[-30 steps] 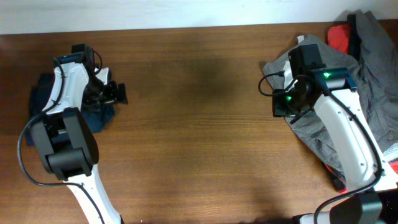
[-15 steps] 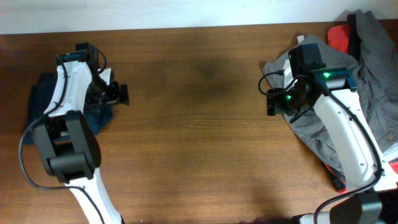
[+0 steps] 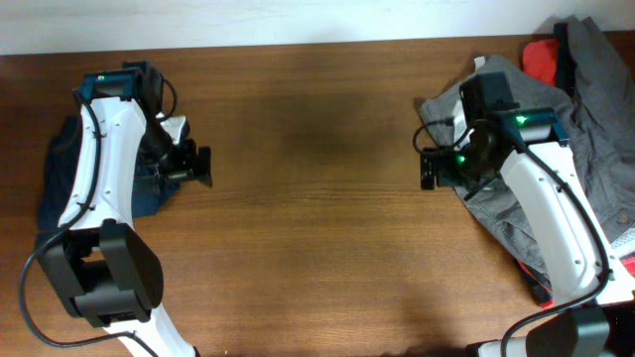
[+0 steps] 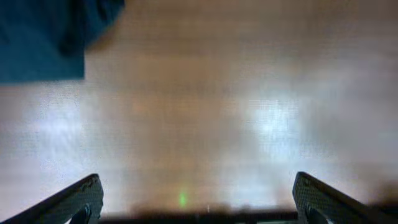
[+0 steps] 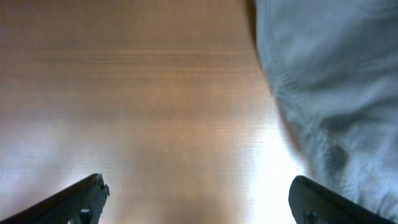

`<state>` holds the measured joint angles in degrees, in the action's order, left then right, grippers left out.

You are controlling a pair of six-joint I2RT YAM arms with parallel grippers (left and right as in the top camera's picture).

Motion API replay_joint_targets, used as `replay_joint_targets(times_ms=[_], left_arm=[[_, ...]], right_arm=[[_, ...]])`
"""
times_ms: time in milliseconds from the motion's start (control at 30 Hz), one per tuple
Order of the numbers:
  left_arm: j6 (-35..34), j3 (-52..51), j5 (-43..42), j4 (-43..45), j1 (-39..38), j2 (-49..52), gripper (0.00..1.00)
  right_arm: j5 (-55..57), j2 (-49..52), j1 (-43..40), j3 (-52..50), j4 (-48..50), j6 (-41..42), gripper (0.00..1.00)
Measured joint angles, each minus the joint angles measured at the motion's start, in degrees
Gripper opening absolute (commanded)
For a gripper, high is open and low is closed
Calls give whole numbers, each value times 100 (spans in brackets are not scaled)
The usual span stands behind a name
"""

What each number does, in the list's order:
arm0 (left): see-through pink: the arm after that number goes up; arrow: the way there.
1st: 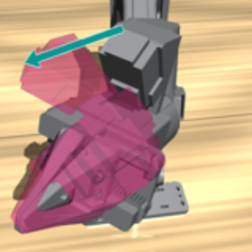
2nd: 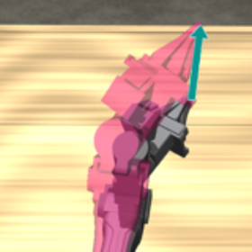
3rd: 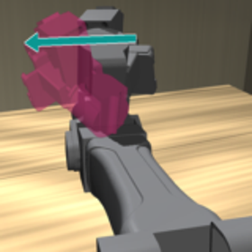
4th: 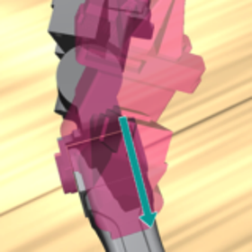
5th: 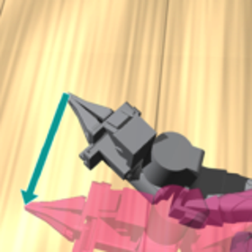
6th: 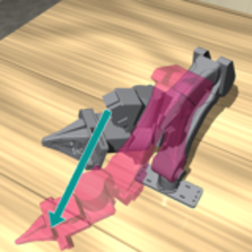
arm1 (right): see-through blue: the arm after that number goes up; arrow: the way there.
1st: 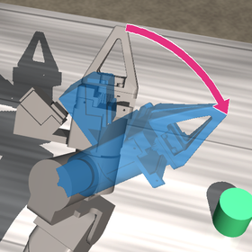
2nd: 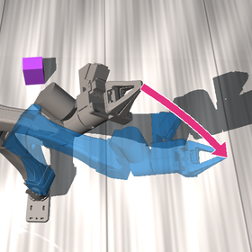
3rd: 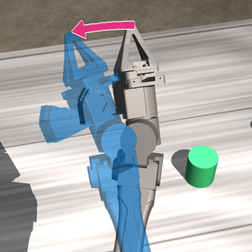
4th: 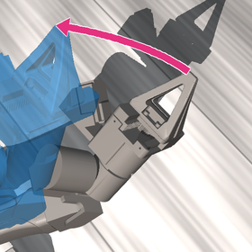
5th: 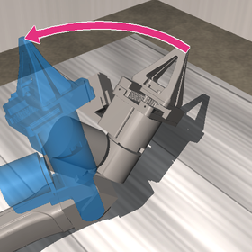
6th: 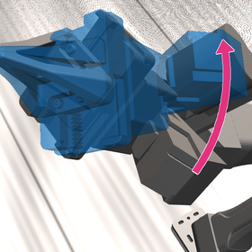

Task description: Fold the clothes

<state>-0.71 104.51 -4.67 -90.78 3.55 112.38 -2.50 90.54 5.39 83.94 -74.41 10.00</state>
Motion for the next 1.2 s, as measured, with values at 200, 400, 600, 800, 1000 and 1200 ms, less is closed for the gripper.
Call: replay_joint_targets(times_ms=[200,400,600,800,1000,1200], left_arm=[[-63,-439,4,-107,-101,-415,94],[-168,-2166,-2,1429,-546,-2594,99],[-238,-4188,249,3838,-704,-5593,99],[-240,-5003,496,4385,-704,-7361,99],[-240,-5010,538,4325,-704,-7912,99],[-240,-5016,538,4325,-704,-7912,99]], right_arm=[[-212,-717,0,-59,-754,144,94],[-181,-2798,20,-852,317,186,99],[496,-5268,216,-2514,2437,203,99],[929,-6398,219,-3340,2481,201,99],[1008,-6404,219,-3357,1784,203,99],[1021,-6404,219,-3359,1602,199,99]])
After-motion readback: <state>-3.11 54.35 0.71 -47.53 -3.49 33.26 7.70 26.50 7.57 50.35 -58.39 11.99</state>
